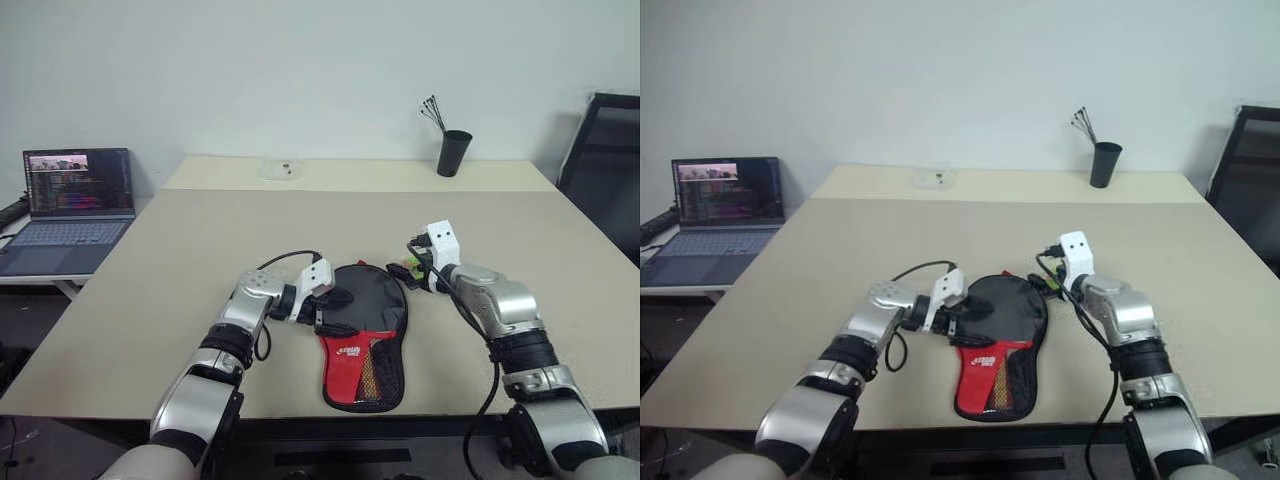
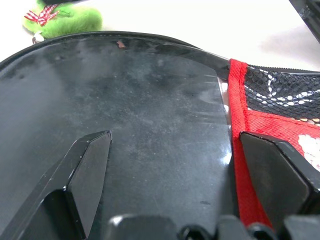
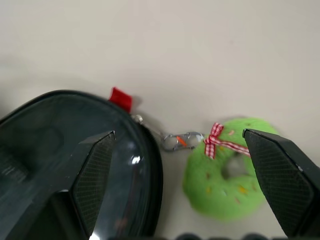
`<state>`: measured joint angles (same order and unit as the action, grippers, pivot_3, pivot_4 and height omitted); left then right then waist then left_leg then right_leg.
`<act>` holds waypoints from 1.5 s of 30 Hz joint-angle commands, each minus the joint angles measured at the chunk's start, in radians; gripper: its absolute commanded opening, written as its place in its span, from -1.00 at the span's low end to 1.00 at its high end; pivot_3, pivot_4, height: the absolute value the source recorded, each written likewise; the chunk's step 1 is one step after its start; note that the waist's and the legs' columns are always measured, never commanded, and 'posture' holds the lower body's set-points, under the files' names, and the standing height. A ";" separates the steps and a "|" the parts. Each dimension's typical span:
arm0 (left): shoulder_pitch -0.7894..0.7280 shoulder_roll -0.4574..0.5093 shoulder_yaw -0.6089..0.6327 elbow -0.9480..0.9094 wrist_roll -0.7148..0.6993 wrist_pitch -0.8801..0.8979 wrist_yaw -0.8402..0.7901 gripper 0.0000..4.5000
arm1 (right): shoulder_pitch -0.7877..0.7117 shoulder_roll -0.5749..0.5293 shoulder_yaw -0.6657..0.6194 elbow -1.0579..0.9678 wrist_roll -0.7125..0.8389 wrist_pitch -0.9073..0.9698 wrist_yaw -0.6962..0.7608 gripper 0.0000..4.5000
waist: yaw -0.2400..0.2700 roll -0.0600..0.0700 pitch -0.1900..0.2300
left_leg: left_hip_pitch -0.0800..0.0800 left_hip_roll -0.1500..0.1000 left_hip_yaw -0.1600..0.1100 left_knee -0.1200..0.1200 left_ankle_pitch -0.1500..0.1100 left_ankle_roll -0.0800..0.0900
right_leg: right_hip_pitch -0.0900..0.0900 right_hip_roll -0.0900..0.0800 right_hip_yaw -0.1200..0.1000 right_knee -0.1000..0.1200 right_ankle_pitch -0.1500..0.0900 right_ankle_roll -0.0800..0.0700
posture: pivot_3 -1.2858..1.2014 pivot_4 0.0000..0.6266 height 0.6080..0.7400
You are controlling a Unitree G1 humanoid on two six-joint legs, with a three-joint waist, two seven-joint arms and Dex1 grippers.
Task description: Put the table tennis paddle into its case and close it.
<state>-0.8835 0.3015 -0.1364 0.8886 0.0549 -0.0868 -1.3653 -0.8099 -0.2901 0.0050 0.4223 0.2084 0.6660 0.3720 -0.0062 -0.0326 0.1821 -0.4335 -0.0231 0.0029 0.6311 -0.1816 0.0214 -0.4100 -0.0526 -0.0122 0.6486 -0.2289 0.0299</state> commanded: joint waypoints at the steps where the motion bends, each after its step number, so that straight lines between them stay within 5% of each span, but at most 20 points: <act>1: 0.011 0.008 -0.012 -0.053 -0.022 0.015 -0.003 0.98 | -0.067 0.003 -0.055 0.125 -0.021 -0.145 -0.035 1.00 | 0.001 0.000 0.000 | 0.000 0.000 0.000 0.000 0.000 0.000 | 0.000 0.000 0.000 0.000 0.000 0.000 | 0.03 -0.52 1.00; 18: 0.046 0.020 -0.035 -0.116 -0.033 0.045 0.001 0.98 | -0.115 0.041 -0.095 0.387 -0.024 -0.207 -0.025 1.00 | -0.006 0.000 0.000 | 0.001 0.000 0.000 0.000 0.000 0.000 | 0.000 0.000 0.000 0.001 0.000 0.000 | 0.03 -0.52 1.00; 21: 0.044 0.018 -0.039 -0.112 -0.032 0.039 -0.001 1.00 | -0.117 0.041 -0.105 0.393 -0.026 -0.207 -0.037 0.73 | -0.006 0.000 0.000 | 0.001 0.000 0.000 0.000 0.000 0.000 | 0.000 0.000 0.000 0.001 0.000 0.000 | 0.03 -0.52 1.00; 33: 0.002 -0.058 -0.013 0.030 -0.041 -0.058 0.104 1.00 | -0.092 0.054 -0.116 0.340 -0.022 -0.165 -0.038 -0.97 | -0.001 0.001 -0.001 | 0.001 0.000 -0.001 0.001 0.000 0.000 | 0.002 0.000 0.000 0.001 0.000 0.000 | 0.03 -0.52 1.00; 45: 0.020 -0.048 -0.071 0.126 0.011 -0.076 0.098 1.00 | -0.036 0.024 -0.127 0.167 -0.005 -0.036 -0.042 -0.99 | -0.002 0.002 -0.001 | 0.002 0.000 -0.001 0.001 0.000 0.001 | 0.002 0.000 0.000 0.002 0.000 0.000 | 0.03 -0.52 1.00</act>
<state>-0.8934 0.2371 -0.1680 0.9796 0.0224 -0.1648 -1.2529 -0.8527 -0.2432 -0.0991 0.6501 0.1861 0.6030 0.3266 -0.0086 -0.0305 0.1808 -0.4313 -0.0229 0.0020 0.6316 -0.1812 0.0222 -0.4079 -0.0528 -0.0119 0.6500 -0.2288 0.0299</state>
